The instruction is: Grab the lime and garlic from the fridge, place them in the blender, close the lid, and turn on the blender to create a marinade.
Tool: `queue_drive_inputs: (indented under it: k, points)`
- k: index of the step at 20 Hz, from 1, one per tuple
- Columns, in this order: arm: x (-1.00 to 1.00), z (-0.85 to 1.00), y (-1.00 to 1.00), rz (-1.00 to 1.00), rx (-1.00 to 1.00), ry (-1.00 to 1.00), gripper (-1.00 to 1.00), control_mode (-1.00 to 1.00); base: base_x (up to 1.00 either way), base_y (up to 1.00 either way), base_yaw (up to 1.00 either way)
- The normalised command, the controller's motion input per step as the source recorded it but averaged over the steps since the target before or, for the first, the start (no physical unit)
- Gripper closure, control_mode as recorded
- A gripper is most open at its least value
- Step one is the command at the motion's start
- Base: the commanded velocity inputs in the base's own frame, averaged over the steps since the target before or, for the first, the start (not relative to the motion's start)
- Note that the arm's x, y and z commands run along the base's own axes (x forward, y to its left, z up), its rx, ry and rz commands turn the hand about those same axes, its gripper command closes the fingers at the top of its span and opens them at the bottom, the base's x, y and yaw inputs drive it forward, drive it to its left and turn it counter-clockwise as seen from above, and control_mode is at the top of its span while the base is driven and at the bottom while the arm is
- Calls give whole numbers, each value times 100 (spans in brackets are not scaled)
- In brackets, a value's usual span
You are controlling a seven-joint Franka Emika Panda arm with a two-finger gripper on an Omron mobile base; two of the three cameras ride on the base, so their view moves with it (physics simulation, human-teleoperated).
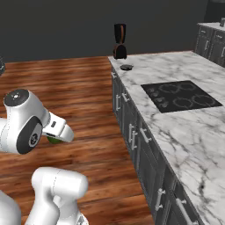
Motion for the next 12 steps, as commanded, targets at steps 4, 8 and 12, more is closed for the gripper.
queue_drive_inputs:
  k: [4, 8, 12]
  points:
    - [0, 0, 0, 0, 0, 0, 100, 100, 100, 85, -44]
    - [0, 0, 0, 0, 0, 0, 100, 100, 100, 82, -43]
    - [0, 0, 0, 0, 0, 0, 100, 100, 100, 87, -43]
